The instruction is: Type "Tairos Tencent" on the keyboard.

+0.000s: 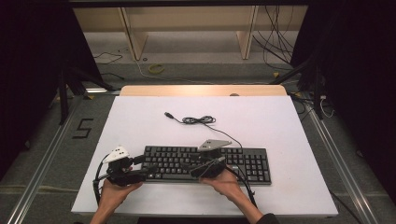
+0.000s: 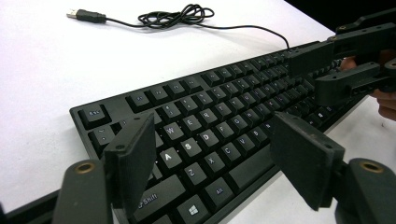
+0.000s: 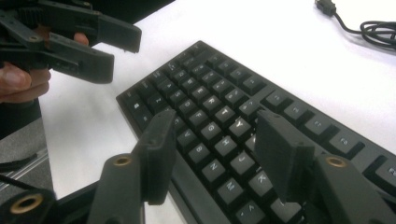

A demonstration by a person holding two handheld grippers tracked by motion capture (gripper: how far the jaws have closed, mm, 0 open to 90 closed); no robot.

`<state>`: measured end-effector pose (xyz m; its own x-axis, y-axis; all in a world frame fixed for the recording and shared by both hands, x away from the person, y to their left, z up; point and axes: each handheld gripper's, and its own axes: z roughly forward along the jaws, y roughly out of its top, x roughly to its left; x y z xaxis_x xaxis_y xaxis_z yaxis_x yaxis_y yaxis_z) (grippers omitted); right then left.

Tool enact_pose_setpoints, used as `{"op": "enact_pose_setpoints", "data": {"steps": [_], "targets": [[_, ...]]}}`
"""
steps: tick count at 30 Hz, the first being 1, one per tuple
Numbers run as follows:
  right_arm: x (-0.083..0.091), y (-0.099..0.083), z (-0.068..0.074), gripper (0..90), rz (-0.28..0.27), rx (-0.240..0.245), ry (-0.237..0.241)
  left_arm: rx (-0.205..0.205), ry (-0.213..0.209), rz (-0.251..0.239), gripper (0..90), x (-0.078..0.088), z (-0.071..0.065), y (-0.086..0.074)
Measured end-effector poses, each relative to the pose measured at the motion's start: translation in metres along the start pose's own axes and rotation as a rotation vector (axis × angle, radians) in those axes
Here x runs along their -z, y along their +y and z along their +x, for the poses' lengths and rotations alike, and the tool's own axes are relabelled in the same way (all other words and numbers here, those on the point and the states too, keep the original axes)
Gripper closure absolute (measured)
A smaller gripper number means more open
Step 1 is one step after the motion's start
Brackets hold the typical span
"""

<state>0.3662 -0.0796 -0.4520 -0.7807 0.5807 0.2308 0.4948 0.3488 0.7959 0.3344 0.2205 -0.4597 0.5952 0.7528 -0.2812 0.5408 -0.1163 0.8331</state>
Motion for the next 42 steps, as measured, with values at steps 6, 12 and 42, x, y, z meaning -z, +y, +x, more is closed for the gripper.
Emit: {"op": "enact_pose_setpoints", "data": {"steps": [6, 12, 42], "targets": [[-0.004, 0.008, -0.001, 45.1, -0.007, -0.001, 0.007, 0.01, 0.0, 0.012, 34.5, -0.002, 0.002, 0.001], [-0.01, 0.016, -0.001, 43.4, -0.007, 0.001, 0.011, 0.009, 0.012, 0.031, 39.7, -0.001, 0.003, -0.001], [-0.054, 0.034, 0.008, 43.0, 0.056, 0.016, 0.001, -0.022, 0.098, 0.218, 89.2, -0.008, 0.011, -0.006]]}}
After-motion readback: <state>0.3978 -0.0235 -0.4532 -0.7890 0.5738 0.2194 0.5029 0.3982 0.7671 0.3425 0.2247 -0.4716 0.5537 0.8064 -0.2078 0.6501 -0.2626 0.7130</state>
